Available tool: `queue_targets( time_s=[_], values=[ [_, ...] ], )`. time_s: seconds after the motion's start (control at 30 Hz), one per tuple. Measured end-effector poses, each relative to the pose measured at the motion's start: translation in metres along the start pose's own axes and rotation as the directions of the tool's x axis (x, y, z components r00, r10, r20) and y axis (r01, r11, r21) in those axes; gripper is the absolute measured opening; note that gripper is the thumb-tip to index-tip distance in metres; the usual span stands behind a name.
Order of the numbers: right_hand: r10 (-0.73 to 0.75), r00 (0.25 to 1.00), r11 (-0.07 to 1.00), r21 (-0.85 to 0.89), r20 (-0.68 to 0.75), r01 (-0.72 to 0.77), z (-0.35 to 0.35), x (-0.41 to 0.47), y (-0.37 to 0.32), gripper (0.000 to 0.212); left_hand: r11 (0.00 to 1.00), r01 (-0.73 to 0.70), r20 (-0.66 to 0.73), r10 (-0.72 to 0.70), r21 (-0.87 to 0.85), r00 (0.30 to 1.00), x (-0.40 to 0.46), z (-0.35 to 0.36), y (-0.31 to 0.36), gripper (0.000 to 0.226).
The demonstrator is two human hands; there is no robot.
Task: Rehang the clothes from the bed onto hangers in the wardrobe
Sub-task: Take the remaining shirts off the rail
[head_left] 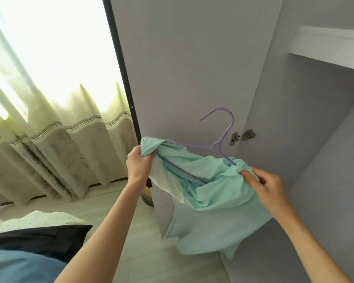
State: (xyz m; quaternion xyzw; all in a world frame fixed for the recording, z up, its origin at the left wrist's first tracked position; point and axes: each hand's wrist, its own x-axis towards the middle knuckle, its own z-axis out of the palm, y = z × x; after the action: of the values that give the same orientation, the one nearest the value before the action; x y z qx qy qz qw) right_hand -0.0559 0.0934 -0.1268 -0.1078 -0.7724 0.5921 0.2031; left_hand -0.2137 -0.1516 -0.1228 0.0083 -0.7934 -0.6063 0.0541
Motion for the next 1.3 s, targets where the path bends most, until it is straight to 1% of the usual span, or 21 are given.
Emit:
queue_targets(
  time_s=[0.13, 0.2, 0.27, 0.33, 0.4, 0.47, 0.5, 0.53, 0.6, 0.63, 0.67, 0.7, 0.73, 0.77, 0.87, 0.9, 0.93, 1.0, 1.13, 1.17, 1.3],
  values=[
    [0.017, 0.998, 0.977, -0.212, 0.059, -0.004, 0.03, -0.004, 0.009, 0.015, 0.994, 0.041, 0.01, -0.042, 0.099, 0.999, 0.011, -0.065, -0.03, 0.017],
    [-0.012, 0.996, 0.895, -0.444, 0.092, 0.052, 0.043, -0.012, 0.015, 0.033, 0.989, 0.042, 0.018, -0.045, 0.139, 0.999, 0.012, -0.093, -0.039, 0.02],
    [-0.038, 0.992, 0.793, -0.601, 0.118, 0.102, 0.061, -0.019, 0.014, 0.032, 0.977, 0.018, 0.05, -0.03, 0.214, 0.998, 0.01, -0.117, -0.039, 0.016],
    [-0.024, 0.993, 0.815, -0.572, 0.114, 0.086, 0.078, -0.022, 0.006, 0.027, 0.947, -0.043, 0.129, 0.002, 0.318, 0.992, 0.004, -0.134, -0.037, 0.011],
    [-0.028, 0.991, 0.864, -0.495, 0.127, 0.088, 0.098, -0.023, -0.006, 0.025, 0.931, -0.113, 0.323, -0.005, 0.347, 0.946, -0.009, -0.144, -0.033, 0.008],
    [-0.02, 0.986, 0.891, -0.444, 0.163, 0.091, 0.118, -0.025, -0.014, 0.024, 0.946, -0.118, 0.56, -0.076, 0.302, 0.825, -0.022, -0.153, -0.032, 0.035],
    [-0.014, 0.984, 0.902, -0.422, 0.177, 0.089, 0.127, -0.026, -0.018, 0.022, 0.948, -0.127, 0.606, -0.08, 0.291, 0.791, -0.028, -0.159, -0.035, 0.046],
    [-0.006, 0.982, 0.915, -0.394, 0.188, 0.081, 0.135, -0.027, -0.02, 0.02, 0.944, -0.168, 0.59, -0.033, 0.282, 0.807, -0.031, -0.167, -0.039, 0.05],
    [-0.003, 0.98, 0.944, -0.321, 0.201, 0.069, 0.148, -0.029, -0.023, 0.016, 0.879, -0.318, 0.42, 0.155, 0.354, 0.894, -0.029, -0.192, -0.048, 0.043],
    [-0.007, 0.977, 0.958, -0.279, 0.213, 0.067, 0.154, -0.031, -0.027, 0.014, 0.808, -0.385, 0.359, 0.233, 0.446, 0.904, -0.027, -0.207, -0.054, 0.042],
    [-0.019, 0.973, 0.97, -0.233, 0.23, 0.074, 0.16, -0.033, -0.03, 0.02, 0.73, -0.438, 0.352, 0.282, 0.525, 0.893, -0.025, -0.222, -0.058, 0.046],
    [-0.038, 0.967, 0.981, -0.174, 0.25, 0.083, 0.167, -0.035, -0.035, 0.029, 0.676, -0.464, 0.384, 0.28, 0.572, 0.88, -0.024, -0.235, -0.063, 0.052],
    [-0.05, 0.961, 0.987, -0.136, 0.273, 0.09, 0.174, -0.037, -0.039, 0.032, 0.655, -0.478, 0.414, 0.266, 0.585, 0.871, -0.022, -0.246, -0.067, 0.056],
    [-0.062, 0.953, 0.989, -0.111, 0.296, 0.098, 0.183, -0.039, -0.044, 0.032, 0.669, -0.469, 0.419, 0.25, 0.577, 0.873, -0.024, -0.256, -0.068, 0.053],
    [-0.101, 0.927, 0.989, -0.067, 0.362, 0.134, 0.218, -0.045, -0.059, 0.016, 0.708, -0.451, 0.3, 0.338, 0.543, 0.892, -0.03, -0.286, -0.078, 0.046],
    [-0.108, 0.921, 0.987, -0.069, 0.374, 0.144, 0.231, -0.046, -0.062, 0.009, 0.72, -0.433, 0.245, 0.358, 0.542, 0.901, -0.032, -0.298, -0.082, 0.048],
    [-0.119, 0.913, 0.983, -0.083, 0.39, 0.163, 0.243, -0.045, -0.063, 0.01, 0.729, -0.411, 0.192, 0.369, 0.548, 0.909, -0.034, -0.311, -0.086, 0.049],
    [-0.151, 0.894, 0.969, -0.116, 0.421, 0.219, 0.268, -0.044, -0.063, 0.023, 0.744, -0.346, 0.085, 0.365, 0.572, 0.927, -0.04, -0.337, -0.092, 0.048],
    [-0.203, 0.86, 0.937, -0.163, 0.469, 0.31, 0.312, -0.037, -0.067, 0.018, 0.789, -0.176, -0.107, 0.292, 0.588, 0.95, -0.056, -0.39, -0.099, 0.024],
    [-0.222, 0.849, 0.93, -0.156, 0.48, 0.331, 0.323, -0.036, -0.068, 0.019, 0.793, -0.127, -0.156, 0.269, 0.596, 0.95, -0.061, -0.402, -0.101, 0.023],
    [-0.328, 0.743, 0.87, -0.121, 0.584, 0.479, 0.372, -0.035, -0.075, 0.034, 0.796, 0.042, -0.325, 0.198, 0.603, 0.925, -0.081, -0.444, -0.11, 0.027]
  ],
)
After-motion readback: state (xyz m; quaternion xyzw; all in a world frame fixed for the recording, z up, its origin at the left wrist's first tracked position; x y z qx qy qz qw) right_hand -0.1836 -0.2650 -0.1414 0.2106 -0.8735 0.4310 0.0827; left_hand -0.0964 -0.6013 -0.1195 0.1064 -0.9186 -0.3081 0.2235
